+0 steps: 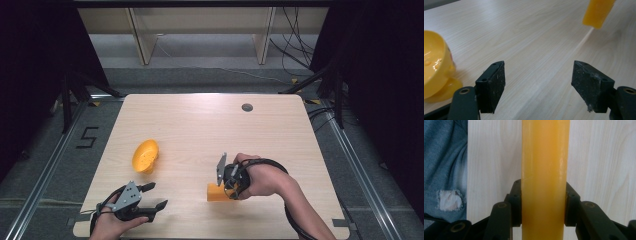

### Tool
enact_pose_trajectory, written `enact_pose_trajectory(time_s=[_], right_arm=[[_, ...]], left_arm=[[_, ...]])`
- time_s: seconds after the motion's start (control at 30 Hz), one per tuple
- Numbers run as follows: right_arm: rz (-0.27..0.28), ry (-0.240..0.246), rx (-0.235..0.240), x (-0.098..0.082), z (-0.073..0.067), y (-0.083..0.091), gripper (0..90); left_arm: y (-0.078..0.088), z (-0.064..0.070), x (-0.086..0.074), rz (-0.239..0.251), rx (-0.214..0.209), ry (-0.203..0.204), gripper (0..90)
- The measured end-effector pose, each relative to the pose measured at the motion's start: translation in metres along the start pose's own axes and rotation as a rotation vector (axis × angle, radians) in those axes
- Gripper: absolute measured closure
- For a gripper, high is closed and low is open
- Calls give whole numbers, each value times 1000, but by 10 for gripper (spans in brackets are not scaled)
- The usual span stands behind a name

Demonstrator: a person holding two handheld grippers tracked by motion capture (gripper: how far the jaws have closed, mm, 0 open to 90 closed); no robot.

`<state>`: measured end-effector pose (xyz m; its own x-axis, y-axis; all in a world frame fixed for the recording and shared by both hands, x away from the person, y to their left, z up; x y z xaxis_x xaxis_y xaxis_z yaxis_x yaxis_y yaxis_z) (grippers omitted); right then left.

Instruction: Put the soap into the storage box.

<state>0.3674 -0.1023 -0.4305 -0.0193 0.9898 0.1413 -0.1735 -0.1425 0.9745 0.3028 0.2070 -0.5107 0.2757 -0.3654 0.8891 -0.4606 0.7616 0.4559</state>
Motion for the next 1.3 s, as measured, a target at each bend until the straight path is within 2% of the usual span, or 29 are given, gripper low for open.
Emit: enact_pose_trajectory(time_s=[0.03, 0.17, 0.2, 0.27, 0.33, 0.37, 0.4, 0.53, 0.57, 0.6, 0.67, 0.7, 0.73, 0.77, 0.87, 0.9, 0.93, 0.97, 1.0, 1.03, 1.17, 1.27, 1.3], right_arm=[[-7, 4, 2, 4, 0, 0, 619], [-4, 19, 3, 16, 1, -1, 619], [9, 38, 6, 18, 2, -2, 619], [7, 40, 6, 22, 3, -3, 619], [4, 51, 9, 28, 4, -4, 620], [-1, 36, 18, 32, 4, -5, 619], [6, 53, 13, 34, 5, -6, 619], [-11, 50, 17, 42, 7, -8, 619], [-4, 58, 19, 43, 8, -8, 619], [-8, 59, 23, 46, 9, -9, 619], [0, 64, 23, 48, 9, -10, 620], [-8, 67, 26, 50, 10, -10, 619], [-6, 62, 24, 52, 10, -10, 619], [-7, 56, 29, 55, 9, -10, 619], [1, 69, 33, 62, 10, -12, 619], [-1, 76, 34, 67, 9, -13, 619], [-12, 64, 27, 68, 8, -12, 619], [4, 85, 36, 70, 10, -14, 619], [4, 85, 36, 70, 10, -14, 619], [-5, 91, 36, 74, 9, -15, 619], [1, 108, 36, 77, 9, -16, 619], [2, 117, 39, 79, 9, -17, 619], [-5, 110, 42, 79, 8, -17, 619]], left_arm=[[-1, 2, 1, 14, -3, 20, 267], [-4, 6, 4, 32, -29, 18, 267], [-4, 6, 4, 31, -28, 13, 266], [-5, 7, 6, 38, -39, 10, 266], [-6, 7, 9, 37, -51, -23, 266], [-7, 7, 9, 38, -52, -28, 266], [-7, 7, 9, 45, -51, -29, 266], [-7, 7, 10, 48, -51, -19, 266], [-8, 8, 10, 55, -54, -1, 266], [-8, 8, 10, 55, -54, -1, 265], [-9, 9, 12, 57, -63, -6, 265], [-9, 8, 13, 51, -64, -35, 265], [-10, 9, 14, 51, -67, -22, 265], [-10, 10, 15, 56, -71, -33, 265], [-14, 13, 18, 59, -91, -30, 261], [-16, 13, 20, 66, -104, -53, 259], [-16, 13, 20, 66, -104, -53, 259], [-18, 16, 21, 63, -108, -40, 258], [-18, 16, 21, 63, -108, -40, 258], [-19, 15, 23, 55, -118, -71, 258], [-22, 17, 24, 64, -139, -59, 256], [-25, 18, 26, 62, -150, -82, 254], [-26, 20, 26, 66, -159, -55, 254]])
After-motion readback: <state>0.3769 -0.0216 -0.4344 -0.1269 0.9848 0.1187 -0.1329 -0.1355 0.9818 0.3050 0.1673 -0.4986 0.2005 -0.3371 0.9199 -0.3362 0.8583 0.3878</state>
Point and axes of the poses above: each handheld gripper's, and its own axes: y roughly backward along the jaws, x roughly out of its top, z roughly to its right, the point moved 2 cm from there along -y, roughly forward along the jaws, and after that the axes turned 8 degrees about -x, right-handed, at the moved point
